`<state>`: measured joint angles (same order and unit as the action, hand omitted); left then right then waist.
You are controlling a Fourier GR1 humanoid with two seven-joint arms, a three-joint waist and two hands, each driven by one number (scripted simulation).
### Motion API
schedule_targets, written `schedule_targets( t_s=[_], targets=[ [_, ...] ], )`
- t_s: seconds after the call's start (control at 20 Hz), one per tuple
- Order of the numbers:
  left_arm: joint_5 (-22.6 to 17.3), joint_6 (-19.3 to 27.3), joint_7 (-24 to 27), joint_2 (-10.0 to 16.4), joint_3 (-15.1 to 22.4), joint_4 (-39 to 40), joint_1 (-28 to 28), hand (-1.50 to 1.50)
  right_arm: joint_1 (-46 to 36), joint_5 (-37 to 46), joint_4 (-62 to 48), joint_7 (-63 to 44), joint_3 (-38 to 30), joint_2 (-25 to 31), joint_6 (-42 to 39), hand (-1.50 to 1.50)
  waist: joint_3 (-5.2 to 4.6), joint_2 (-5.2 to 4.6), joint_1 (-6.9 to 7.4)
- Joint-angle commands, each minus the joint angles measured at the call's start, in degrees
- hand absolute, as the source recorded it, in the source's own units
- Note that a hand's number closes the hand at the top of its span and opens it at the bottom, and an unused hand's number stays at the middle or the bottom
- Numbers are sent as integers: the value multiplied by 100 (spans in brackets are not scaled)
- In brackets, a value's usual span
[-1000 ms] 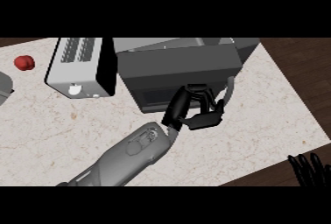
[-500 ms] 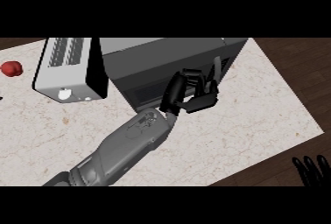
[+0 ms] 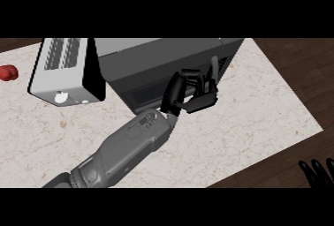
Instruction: Pick up the milk, place it into the microwave and close the microwave
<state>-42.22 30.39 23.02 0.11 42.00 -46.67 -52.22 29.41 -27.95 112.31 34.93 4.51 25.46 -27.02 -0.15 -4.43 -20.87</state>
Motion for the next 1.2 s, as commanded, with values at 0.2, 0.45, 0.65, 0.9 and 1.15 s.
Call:
schedule_targets(
  t_s=[0.2,0.45,0.65,0.9,1.15],
  targets=[
    [-268,-89,158,-10,-134,454,-427,150,32,-154,357,38,-106,127,-116,-150,2,-30,-155],
    [-371,-55,255,-11,-99,529,-476,150,119,-414,396,-69,-100,208,-208,-150,13,-74,-173],
    [-480,-26,363,-11,-58,579,-450,150,166,-541,470,-84,-54,225,-283,-150,19,-81,-212],
    [-560,-33,416,-11,-48,656,-584,150,270,-634,554,-186,-105,330,-299,-150,19,-72,-221],
    [-694,-65,462,-11,4,690,-613,150,345,-741,624,-234,-171,438,-372,-150,22,-64,-246]
  ],
)
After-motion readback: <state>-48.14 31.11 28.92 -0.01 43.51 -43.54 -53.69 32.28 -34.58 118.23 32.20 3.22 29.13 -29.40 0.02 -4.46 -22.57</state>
